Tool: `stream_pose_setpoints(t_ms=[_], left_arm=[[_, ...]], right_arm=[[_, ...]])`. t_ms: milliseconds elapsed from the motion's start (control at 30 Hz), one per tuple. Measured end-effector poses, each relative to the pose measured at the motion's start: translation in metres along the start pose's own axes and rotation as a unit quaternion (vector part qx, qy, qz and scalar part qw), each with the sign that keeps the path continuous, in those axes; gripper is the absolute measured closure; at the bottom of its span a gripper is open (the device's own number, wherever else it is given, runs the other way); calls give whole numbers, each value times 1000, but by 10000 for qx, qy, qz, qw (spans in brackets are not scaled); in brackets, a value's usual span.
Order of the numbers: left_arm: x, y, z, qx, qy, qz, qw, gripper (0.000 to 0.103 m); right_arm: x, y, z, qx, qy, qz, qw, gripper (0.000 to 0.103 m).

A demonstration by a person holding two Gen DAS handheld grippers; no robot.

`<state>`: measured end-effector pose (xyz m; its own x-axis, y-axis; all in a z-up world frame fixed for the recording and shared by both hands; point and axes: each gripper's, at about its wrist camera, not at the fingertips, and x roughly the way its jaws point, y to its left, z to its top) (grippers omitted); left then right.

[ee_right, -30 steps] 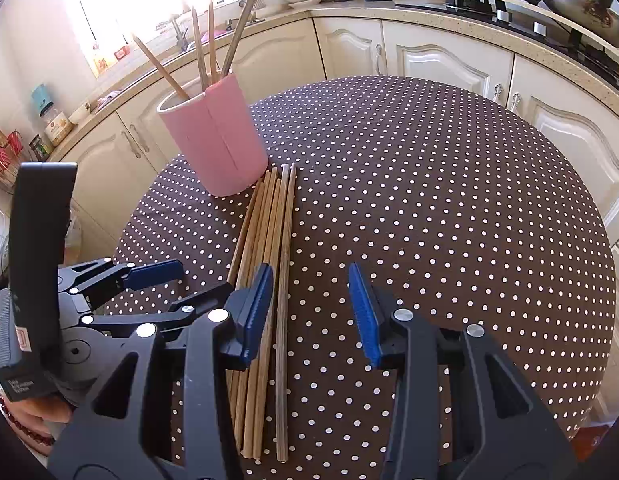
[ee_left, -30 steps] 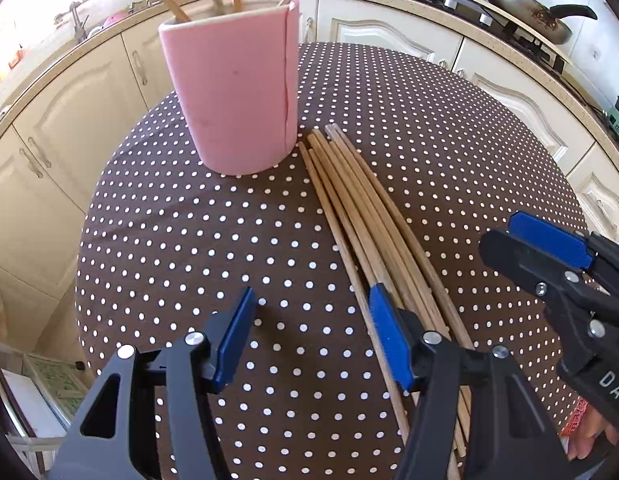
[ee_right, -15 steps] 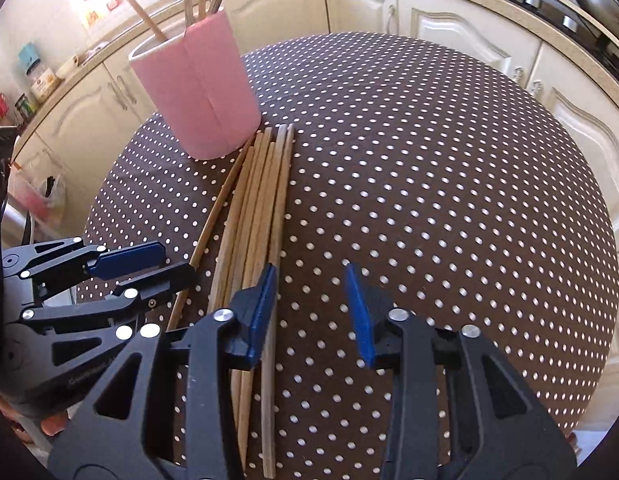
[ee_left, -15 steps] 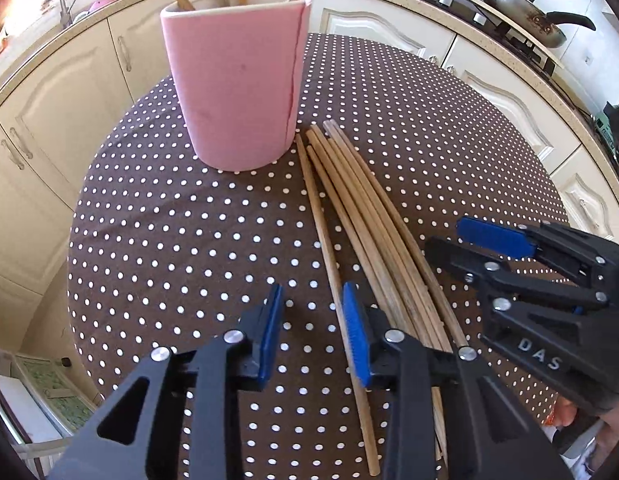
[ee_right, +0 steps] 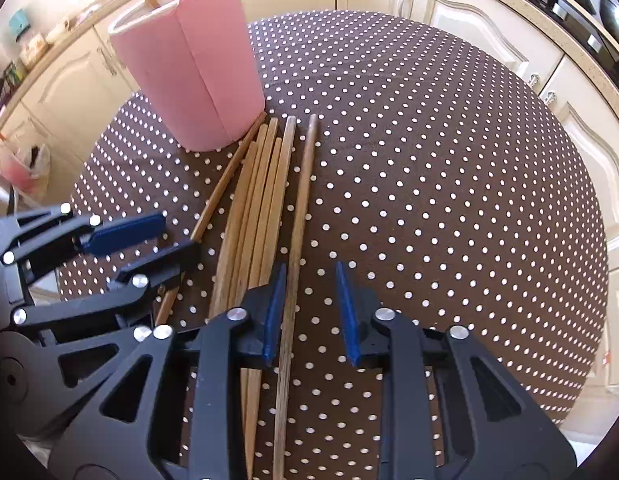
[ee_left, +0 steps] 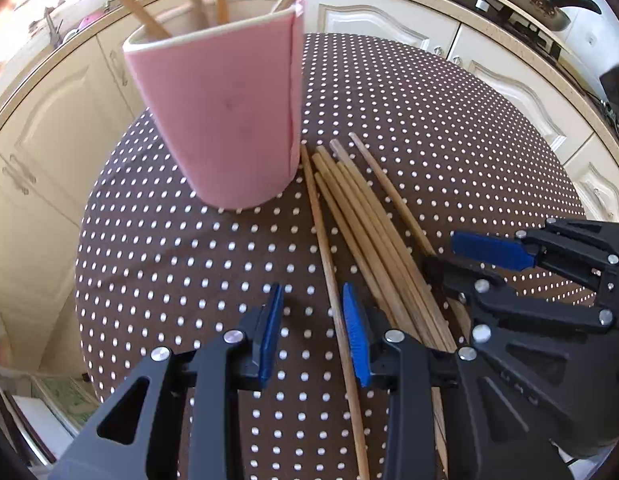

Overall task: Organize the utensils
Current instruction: 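Position both open grippers over the remaining chopsticks, then close the left gripper on one chopstick while the right gripper closes on another, then lift the left gripper's chopstick over the pink cup while the right gripper carries its chopstick there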

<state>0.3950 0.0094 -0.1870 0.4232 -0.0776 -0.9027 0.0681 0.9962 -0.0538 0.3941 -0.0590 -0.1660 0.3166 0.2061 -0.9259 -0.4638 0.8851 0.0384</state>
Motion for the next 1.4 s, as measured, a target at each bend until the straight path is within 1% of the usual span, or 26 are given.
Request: stream_pose_setpoints(t_ms=[67, 200, 233, 267, 300, 333, 533, 633, 667, 767, 867, 1033, 1133, 1267, 1300, 1400], left_arm=[[3, 0, 6, -34, -4, -48, 10000, 72], [10, -3, 17, -11, -15, -19, 10000, 73], [12, -5, 19, 15, -42, -4, 10000, 76], [13, -7, 19, 31, -79, -5, 10000, 89], [15, -8, 20, 32, -115, -67, 9999, 94], [15, -8, 21, 7, -141, -112, 9998, 97], [15, -4, 19, -114, -265, -305, 9991, 98], [8, -6, 11, -145, -451, -424, 9980, 98], [5, -5, 9, -135, -508, -488, 9974, 98], [-9, -10, 5, -39, -754, -638, 9951, 98], [-23, -15, 1, 24, -943, -737, 9928, 98], [-58, -19, -11, 174, -1451, -941, 9848, 98], [-85, -18, -17, 252, -1884, -1069, 9759, 98], [-115, -19, -18, 273, -2371, -1114, 9647, 98], [-121, -19, -20, 272, -2444, -1131, 9627, 98], [-143, -18, -25, 292, -2851, -1136, 9513, 98]], right_arm=[[2, 0, 4, -96, 140, 20, 9999, 81], [3, -4, 10, -15, 246, 56, 9997, 92], [3, -8, 13, 27, 240, 106, 9997, 94], [3, -11, 14, 72, 230, 152, 9996, 94], [3, -12, 13, 106, 215, 195, 9995, 95], [3, -15, 14, 127, 186, 234, 9995, 96], [2, -37, 9, 352, -90, 441, 9984, 97], [-4, -47, -2, 482, -310, 515, 9970, 97], [-8, -47, -11, 517, -388, 559, 9963, 97], [-21, -53, -23, 621, -641, 677, 9937, 97], [-39, -61, -35, 749, -932, 889, 9888, 97], [-78, -80, -58, 872, -1556, 1135, 9774, 97], [-102, -84, -66, 908, -1964, 1262, 9681, 97], [-133, -90, -72, 975, -2611, 1401, 9501, 97], [-142, -92, -74, 1003, -2791, 1417, 9444, 97], [-162, -92, -78, 993, -3208, 1477, 9303, 97]])
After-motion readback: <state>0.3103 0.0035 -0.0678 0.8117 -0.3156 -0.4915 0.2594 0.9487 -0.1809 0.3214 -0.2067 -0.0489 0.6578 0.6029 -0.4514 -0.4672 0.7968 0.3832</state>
